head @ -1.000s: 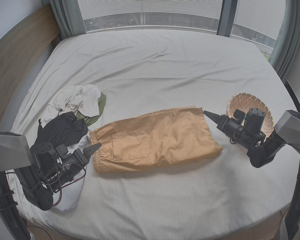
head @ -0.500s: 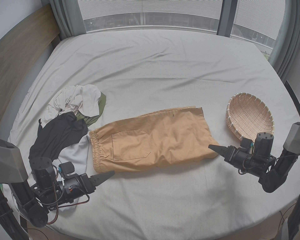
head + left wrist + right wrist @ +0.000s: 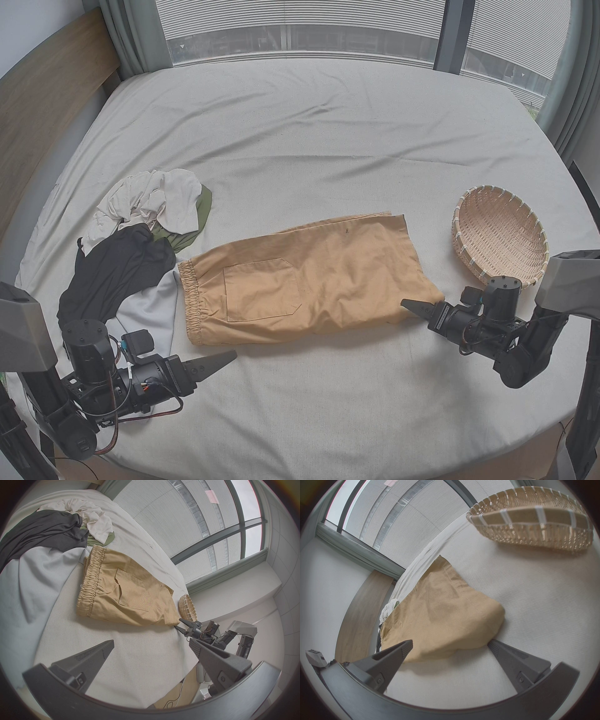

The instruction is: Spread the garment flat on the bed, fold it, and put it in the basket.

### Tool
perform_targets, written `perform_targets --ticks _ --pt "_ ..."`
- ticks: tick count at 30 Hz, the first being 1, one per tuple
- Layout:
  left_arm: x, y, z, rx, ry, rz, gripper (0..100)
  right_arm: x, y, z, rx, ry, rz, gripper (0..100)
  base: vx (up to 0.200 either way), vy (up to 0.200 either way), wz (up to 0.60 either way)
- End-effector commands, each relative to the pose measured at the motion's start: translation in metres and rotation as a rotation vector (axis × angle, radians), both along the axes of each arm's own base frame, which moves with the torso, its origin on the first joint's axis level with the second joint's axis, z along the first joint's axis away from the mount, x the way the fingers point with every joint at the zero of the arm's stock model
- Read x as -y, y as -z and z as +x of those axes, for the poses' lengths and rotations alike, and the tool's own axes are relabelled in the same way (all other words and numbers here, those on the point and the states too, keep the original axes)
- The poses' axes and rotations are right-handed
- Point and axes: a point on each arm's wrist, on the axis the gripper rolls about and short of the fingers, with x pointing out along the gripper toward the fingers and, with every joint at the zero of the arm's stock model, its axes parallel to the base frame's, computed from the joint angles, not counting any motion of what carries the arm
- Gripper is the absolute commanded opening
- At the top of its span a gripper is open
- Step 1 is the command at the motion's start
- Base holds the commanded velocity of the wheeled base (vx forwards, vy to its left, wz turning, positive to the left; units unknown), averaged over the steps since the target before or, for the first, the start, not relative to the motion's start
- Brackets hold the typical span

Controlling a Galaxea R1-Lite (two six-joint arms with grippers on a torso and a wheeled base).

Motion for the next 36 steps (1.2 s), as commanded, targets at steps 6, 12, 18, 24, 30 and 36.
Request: perform_targets --ticks 6,12,18,24,30,36 --pt "0.000 0.001 -0.002 -0.006 -0.003 0.003 100 -0.019 0.018 0.035 0.067 0.010 0.039 100 0.000 0.000 0.00" --pt "0.000 0.000 -0.001 -0.003 -0.005 0.003 100 -0.031 0.011 0.042 0.122 0.026 0.103 100 0.000 0.000 0.00" --pt "0.000 0.001 -0.001 -0.003 -0.021 0.008 100 -0.039 0.018 0.044 0.149 0.009 0.116 100 0.000 0.000 0.00" --pt "-0.001 0.001 0.000 -0.001 -0.041 0.014 100 -0.040 0.024 0.044 0.167 0.006 0.124 0 0.000 0.000 0.00" --pt "-0.002 0.007 0.006 -0.019 -0.071 0.026 100 -0.036 0.020 0.042 0.147 0.026 0.172 0 0.000 0.000 0.00" --pt "-0.006 0.012 0.009 -0.037 -0.148 0.044 100 -0.030 -0.003 0.027 0.159 0.028 0.181 0 0.000 0.000 0.00"
